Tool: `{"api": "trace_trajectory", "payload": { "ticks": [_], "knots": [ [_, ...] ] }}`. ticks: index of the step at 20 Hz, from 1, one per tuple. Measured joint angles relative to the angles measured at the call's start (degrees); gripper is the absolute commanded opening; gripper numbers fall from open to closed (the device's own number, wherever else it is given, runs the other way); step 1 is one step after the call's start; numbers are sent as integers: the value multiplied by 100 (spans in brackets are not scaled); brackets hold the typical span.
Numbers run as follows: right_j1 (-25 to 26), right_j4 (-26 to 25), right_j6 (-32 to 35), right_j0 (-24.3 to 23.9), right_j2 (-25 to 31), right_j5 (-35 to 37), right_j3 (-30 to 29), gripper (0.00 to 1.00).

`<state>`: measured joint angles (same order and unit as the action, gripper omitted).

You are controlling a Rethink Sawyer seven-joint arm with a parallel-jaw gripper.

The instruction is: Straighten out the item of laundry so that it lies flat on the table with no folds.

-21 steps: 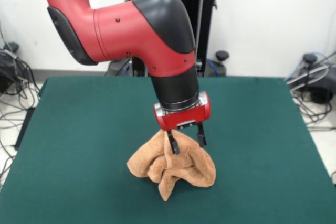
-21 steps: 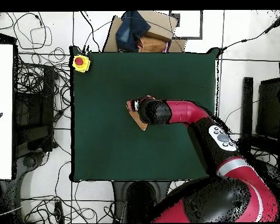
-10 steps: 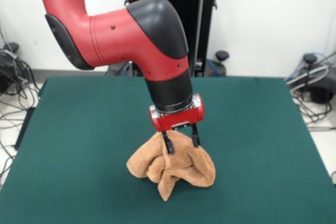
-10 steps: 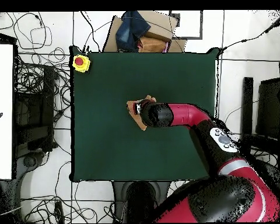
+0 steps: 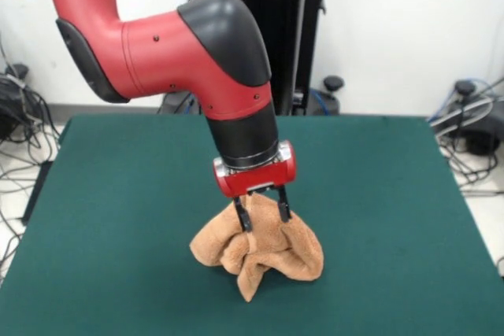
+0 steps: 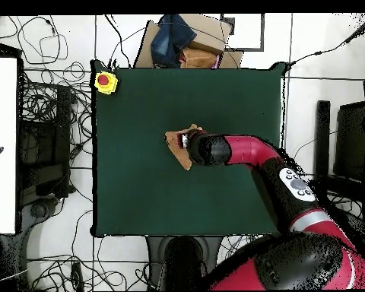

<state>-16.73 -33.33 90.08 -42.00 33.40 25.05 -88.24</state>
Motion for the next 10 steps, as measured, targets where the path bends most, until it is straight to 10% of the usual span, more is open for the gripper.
{"api": "trace_trajectory", "payload": {
  "ticks": [10],
  "knots": [
    [22,0,-2,-184,15,226,2,100]
  ]
}}
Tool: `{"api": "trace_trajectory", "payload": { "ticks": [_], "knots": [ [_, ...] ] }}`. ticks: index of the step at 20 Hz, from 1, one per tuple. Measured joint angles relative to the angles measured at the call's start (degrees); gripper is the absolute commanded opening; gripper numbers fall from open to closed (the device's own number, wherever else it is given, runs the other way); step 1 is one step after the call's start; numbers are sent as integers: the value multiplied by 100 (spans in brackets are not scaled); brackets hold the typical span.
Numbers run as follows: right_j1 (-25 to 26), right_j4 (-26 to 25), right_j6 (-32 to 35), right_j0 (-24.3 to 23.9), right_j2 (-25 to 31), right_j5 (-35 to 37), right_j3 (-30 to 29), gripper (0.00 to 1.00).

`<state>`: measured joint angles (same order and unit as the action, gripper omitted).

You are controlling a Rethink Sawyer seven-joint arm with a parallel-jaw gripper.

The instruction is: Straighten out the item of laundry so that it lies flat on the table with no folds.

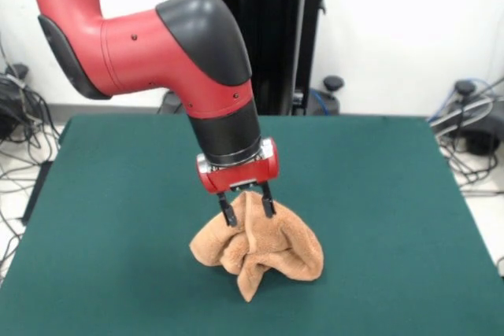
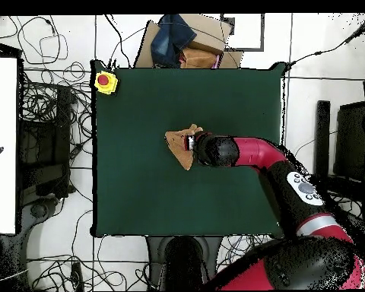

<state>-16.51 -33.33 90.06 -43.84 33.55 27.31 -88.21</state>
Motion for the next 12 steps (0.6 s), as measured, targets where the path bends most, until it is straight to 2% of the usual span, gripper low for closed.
{"api": "trace_trajectory", "payload": {
  "ticks": [12],
  "knots": [
    [234,1,-14,-5,41,8,1,100]
  ]
}}
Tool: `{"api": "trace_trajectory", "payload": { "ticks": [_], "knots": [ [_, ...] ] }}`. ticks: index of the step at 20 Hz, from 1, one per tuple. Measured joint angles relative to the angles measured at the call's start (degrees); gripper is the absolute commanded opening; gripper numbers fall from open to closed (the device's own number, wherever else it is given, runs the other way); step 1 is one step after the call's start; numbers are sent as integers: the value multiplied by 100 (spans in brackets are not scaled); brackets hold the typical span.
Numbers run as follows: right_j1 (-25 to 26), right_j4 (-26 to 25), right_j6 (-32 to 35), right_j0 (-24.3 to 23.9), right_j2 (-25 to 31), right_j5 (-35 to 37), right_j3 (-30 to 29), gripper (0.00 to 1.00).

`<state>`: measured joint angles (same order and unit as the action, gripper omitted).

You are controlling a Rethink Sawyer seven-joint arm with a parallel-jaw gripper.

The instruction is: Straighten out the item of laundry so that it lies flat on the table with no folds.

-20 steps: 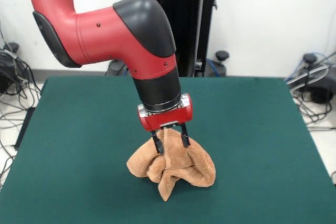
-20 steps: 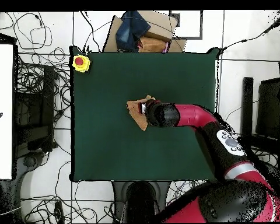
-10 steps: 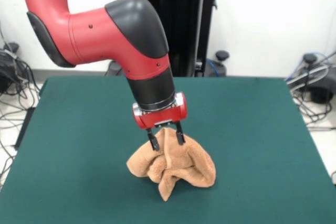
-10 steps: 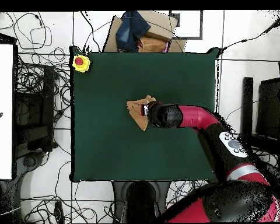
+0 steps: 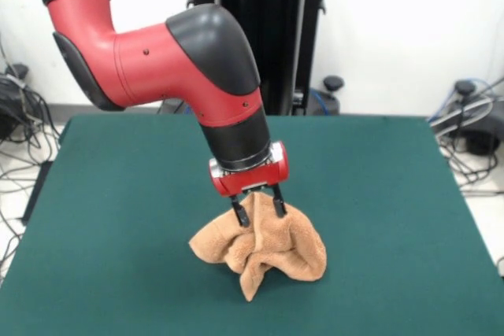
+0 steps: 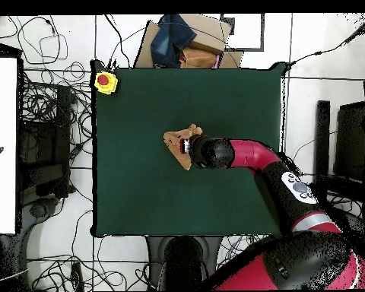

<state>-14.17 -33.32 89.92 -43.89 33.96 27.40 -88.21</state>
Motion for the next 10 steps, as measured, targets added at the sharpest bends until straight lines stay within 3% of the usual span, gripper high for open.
{"api": "trace_trajectory", "payload": {
  "ticks": [10],
  "knots": [
    [-14,-168,-284,-39,111,1,0,100]
  ]
}}
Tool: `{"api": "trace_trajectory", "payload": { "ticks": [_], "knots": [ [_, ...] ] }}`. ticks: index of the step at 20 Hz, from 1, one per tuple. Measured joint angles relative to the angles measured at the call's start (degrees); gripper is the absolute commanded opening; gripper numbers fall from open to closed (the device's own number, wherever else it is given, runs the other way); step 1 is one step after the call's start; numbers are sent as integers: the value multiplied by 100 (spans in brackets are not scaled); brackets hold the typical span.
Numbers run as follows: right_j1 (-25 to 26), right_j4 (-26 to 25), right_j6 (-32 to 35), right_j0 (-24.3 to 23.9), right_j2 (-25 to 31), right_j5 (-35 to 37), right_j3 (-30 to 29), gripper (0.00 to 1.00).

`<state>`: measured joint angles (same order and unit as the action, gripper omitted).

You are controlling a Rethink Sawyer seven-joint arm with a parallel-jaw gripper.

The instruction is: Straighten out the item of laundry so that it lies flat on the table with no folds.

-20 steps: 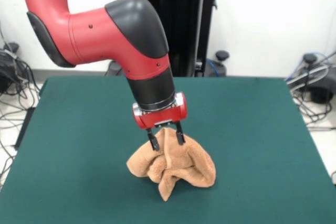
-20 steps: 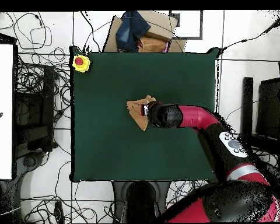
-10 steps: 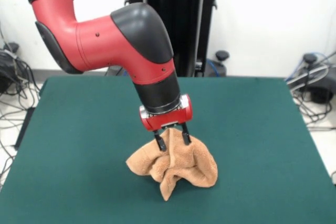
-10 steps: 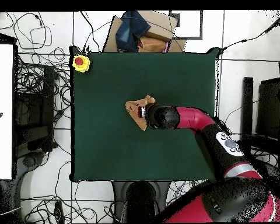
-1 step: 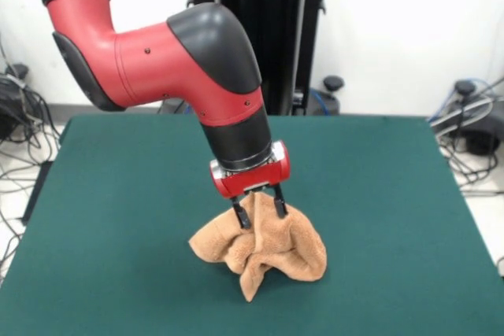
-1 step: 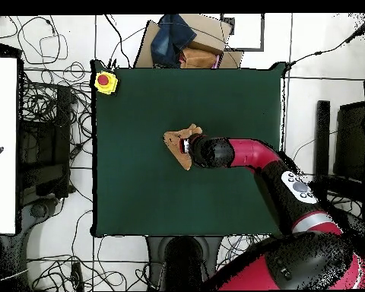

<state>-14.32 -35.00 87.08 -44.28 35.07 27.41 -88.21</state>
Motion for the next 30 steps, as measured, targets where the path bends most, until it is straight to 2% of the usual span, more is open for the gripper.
{"api": "trace_trajectory", "payload": {
  "ticks": [13,25,30],
  "knots": [
    [58,-7,-247,-79,113,8,1,100],
    [668,35,-669,-371,425,72,57,100],
    [769,44,-867,-420,502,73,58,100]
  ]
}}
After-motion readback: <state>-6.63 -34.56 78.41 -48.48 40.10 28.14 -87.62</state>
